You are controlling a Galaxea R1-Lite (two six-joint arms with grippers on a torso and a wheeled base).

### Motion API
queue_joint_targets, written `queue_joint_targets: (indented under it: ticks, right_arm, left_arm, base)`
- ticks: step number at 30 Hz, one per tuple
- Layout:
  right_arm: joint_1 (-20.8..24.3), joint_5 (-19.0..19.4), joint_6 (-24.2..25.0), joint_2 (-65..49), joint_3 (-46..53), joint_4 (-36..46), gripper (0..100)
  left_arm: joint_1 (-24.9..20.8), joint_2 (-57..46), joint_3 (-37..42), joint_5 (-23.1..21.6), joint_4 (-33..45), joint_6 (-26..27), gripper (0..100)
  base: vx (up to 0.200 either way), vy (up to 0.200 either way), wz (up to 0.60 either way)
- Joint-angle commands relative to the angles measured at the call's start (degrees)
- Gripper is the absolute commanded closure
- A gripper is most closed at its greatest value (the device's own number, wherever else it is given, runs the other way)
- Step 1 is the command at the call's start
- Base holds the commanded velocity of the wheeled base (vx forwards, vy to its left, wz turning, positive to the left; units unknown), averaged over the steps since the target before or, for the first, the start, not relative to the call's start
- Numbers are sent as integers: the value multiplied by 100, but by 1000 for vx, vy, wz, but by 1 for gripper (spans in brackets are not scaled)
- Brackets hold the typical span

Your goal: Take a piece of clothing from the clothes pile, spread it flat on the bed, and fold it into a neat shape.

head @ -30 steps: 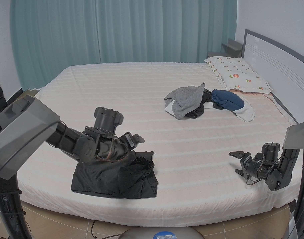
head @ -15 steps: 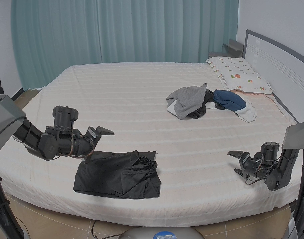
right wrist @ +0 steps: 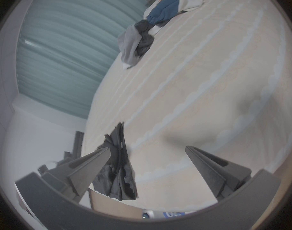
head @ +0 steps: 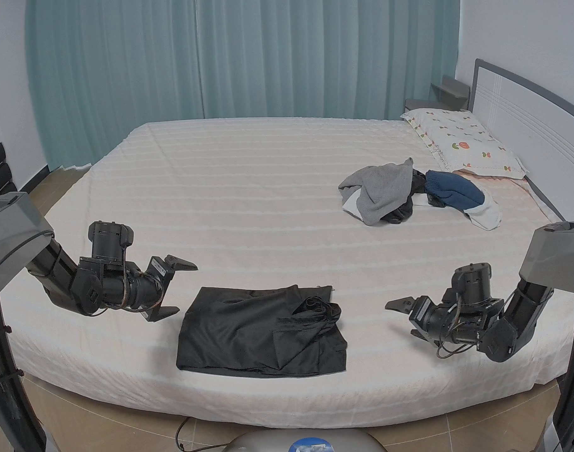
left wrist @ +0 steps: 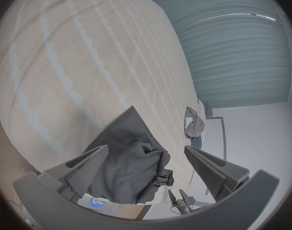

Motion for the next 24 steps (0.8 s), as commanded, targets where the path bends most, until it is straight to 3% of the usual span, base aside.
queue_joint_targets:
  ticks: [1,9,16,18,21,24]
  right_arm:
    - [858,-524,-371,-236,-756,485,0]
    - [1262,-849,-714,-60,-1433,1593,0]
    - [1271,-1307,-1461,-77,-1758,2428,0]
    - [1280,-1377,-1523,-77,-1793,2542,0]
    - [1306,-1843,-1786,-7,-1899,3008,0]
    - [1306,-1957,-1848,28,-1907,3078,0]
  left_arm:
    - [-52,112,56,-5,-61,16,0]
    - [-70,121,56,12,-61,34,0]
    - [-96,138,47,39,-61,42,0]
    - [-122,147,47,56,-61,42,0]
    - [-131,173,47,65,-61,60,0]
    - [-140,173,47,65,-61,60,0]
  base:
    - [0,200,0]
    - [0,200,0]
    - [0,200,0]
    - [0,0,0]
    - [0,0,0]
    - [0,0,0]
